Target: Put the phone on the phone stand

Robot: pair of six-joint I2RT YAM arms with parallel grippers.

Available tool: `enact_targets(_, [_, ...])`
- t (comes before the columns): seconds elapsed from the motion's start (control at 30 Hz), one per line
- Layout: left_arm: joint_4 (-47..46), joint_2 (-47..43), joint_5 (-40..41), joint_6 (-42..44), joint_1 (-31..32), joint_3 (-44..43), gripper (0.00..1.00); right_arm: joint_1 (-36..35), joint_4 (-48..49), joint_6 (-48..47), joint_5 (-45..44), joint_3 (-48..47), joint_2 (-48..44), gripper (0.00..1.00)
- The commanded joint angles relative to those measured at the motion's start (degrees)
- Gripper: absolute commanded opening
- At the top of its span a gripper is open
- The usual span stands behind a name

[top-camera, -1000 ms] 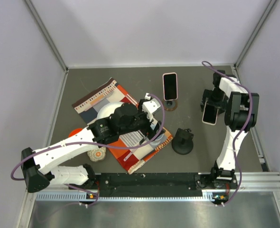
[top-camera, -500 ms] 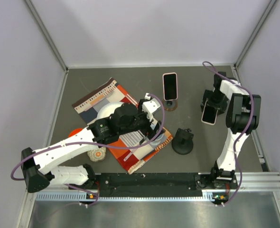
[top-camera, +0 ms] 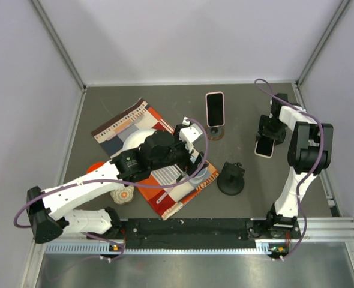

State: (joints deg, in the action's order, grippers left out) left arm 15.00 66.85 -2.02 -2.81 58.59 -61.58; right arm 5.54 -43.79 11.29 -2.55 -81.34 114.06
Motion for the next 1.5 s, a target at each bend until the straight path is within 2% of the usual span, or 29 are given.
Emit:
enact_targets(0.0, [-2.3, -0.8, 1.1, 0.3, -0.1, 0.0, 0.96, 0.1, 5.9, -2.5, 2.2, 5.5, -1.2, 0.00])
enact_targets(0.73, [-2.9, -0.2, 1.5, 0.1, -0.3, 0.4, 0.96, 1.0, 11.4, -1.5, 5.8, 9.5, -12.2, 0.00])
enact_targets(1.07, [-3.1, -2.2, 4.6, 1.0, -0.8, 0.6, 0.96, 1.5, 22.9, 0.0, 8.3, 16.4, -22.8, 0.00])
enact_targets(1.13, [-3.1, -2.4, 4.7, 0.9, -0.9, 0.3, 0.96, 1.5, 26.5, 0.2, 11.2, 18.5, -24.9, 0.00])
enact_targets(1.23, [-3.0, -3.0, 2.7, -0.8, -2.8, -0.7, 0.96, 1.5, 32.3, 1.6, 14.7, 22.1, -29.8, 0.00])
enact_targets(1.37, [-3.1, -3.5, -9.3, -8.1, -10.3, -3.6, 0.96, 1.5, 37.9, 3.8, 18.4, 25.5, -37.5, 0.00])
enact_targets(1.47, [-4.6, -3.1, -13.6, -11.6, -13.4, -5.0, 0.95, 1.5, 41.9, 6.7, 21.7, 26.8, -42.8, 0.00])
